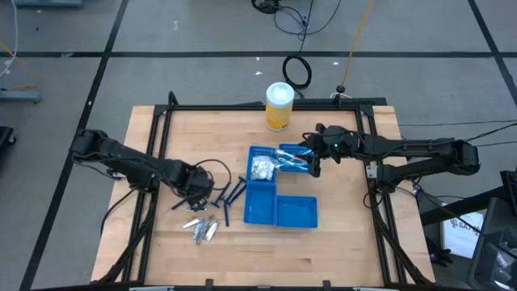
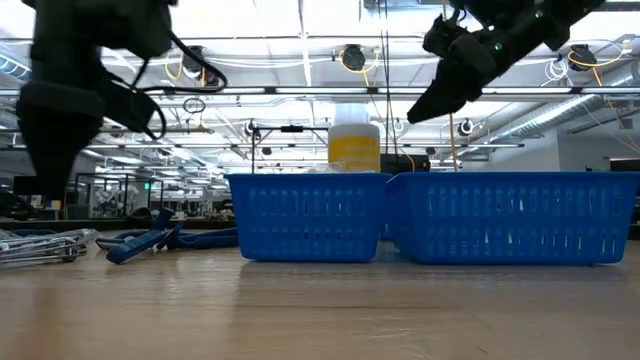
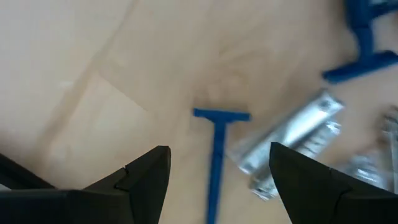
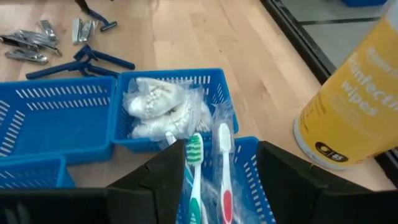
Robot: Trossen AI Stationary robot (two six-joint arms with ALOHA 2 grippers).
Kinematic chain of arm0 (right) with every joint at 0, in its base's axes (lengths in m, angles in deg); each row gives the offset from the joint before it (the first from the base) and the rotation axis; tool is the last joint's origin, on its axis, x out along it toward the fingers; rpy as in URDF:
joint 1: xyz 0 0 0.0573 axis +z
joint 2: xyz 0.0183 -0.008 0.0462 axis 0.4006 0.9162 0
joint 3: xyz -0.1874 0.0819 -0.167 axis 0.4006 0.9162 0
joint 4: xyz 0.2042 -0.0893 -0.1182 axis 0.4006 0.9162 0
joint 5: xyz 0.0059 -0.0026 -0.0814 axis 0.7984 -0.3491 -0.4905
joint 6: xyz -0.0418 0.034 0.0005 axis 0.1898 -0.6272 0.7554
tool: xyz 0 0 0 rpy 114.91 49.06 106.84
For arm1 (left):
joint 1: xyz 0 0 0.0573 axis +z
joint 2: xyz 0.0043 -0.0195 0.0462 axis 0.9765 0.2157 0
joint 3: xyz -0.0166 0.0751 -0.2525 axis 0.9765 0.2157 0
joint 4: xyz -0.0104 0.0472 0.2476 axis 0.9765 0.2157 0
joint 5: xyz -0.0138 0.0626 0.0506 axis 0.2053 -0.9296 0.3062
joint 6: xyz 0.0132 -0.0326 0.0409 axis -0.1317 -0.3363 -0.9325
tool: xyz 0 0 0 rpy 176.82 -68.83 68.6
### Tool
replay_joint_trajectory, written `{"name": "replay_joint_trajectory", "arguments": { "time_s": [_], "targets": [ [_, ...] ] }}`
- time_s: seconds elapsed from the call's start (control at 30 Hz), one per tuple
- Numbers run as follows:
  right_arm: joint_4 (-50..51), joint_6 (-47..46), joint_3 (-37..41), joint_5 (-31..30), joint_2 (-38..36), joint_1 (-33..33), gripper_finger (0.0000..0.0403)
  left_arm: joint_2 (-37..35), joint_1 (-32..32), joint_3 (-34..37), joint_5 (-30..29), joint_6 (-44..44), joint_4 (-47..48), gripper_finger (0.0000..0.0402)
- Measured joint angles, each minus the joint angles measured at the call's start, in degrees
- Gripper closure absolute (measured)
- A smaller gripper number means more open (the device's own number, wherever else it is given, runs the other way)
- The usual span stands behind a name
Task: Pick & Place Travel size toiletries
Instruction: Put the blue razor into the bottom right blue bin
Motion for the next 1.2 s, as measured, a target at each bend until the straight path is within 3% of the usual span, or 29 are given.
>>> {"name": "replay_joint_trajectory", "arguments": {
  "time_s": [0.33,0.6,0.8,1.03,1.2],
  "targets": [
    [-5.17,1.08,5.68,0.05,-0.20,0.00,0.0221,-0.57,-8.74,2.01,0.67,10.26,0.14,0.0133],
    [-6.04,1.12,5.70,1.69,-1.91,0.00,0.0222,-0.11,-10.24,8.45,1.06,18.89,-1.79,0.0133],
    [-6.04,1.07,5.70,1.60,-4.06,-0.01,0.0222,-0.55,-10.50,14.30,3.88,19.04,-11.96,0.0133],
    [-6.37,-0.38,5.70,1.60,-4.90,0.00,0.0223,-0.57,-10.57,14.85,3.35,20.70,-12.70,0.0134],
    [-6.01,-0.41,5.70,1.60,-4.90,0.00,0.0226,-0.48,-10.54,14.89,4.11,20.38,-13.59,0.0187]
  ]
}}
